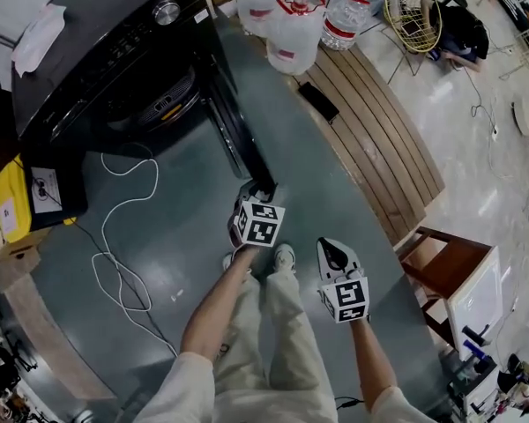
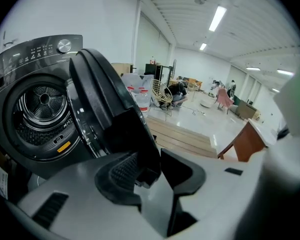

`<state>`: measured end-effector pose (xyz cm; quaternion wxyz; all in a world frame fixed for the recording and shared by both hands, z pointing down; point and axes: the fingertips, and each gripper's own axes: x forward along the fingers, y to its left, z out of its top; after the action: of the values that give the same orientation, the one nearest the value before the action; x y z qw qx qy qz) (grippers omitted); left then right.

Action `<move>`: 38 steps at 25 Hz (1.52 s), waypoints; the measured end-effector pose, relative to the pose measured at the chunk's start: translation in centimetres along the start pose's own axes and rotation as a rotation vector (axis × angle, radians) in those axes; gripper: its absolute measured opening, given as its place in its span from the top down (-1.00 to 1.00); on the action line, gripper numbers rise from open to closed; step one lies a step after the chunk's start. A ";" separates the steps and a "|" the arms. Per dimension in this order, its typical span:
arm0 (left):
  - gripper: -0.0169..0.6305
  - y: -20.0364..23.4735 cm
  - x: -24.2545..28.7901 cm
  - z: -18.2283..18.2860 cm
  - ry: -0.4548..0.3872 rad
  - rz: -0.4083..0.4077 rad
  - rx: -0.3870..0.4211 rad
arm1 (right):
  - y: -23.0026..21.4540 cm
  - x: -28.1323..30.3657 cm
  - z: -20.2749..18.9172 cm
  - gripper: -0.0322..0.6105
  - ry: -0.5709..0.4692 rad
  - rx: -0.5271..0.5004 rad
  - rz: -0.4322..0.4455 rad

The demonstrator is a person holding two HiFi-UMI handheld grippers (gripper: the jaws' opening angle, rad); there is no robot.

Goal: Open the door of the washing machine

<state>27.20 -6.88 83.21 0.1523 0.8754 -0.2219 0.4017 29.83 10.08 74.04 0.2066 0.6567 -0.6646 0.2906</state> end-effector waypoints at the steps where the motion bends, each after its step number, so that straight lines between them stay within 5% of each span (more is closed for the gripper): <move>1: 0.53 -0.3 0.3 0.4 0.000 -0.004 0.003 | -0.4 -0.2 -0.1 0.90 -0.001 0.003 -0.005; 19: 0.58 -3.8 3.1 3.9 -0.016 -0.053 0.038 | -4.1 -2.4 -1.0 0.90 -0.009 0.041 -0.030; 26: 0.76 -3.9 0.3 3.4 -0.069 -0.085 0.066 | -3.7 -1.6 0.1 0.90 -0.012 0.030 -0.012; 38: 0.92 -1.0 -10.3 0.7 -0.217 -0.046 -0.070 | 0.0 0.2 3.0 0.90 -0.017 -0.031 0.061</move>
<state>22.16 -3.55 74.74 0.1669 0.9127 -0.2309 0.2931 30.19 7.96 71.98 0.2021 0.6353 -0.6904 0.2808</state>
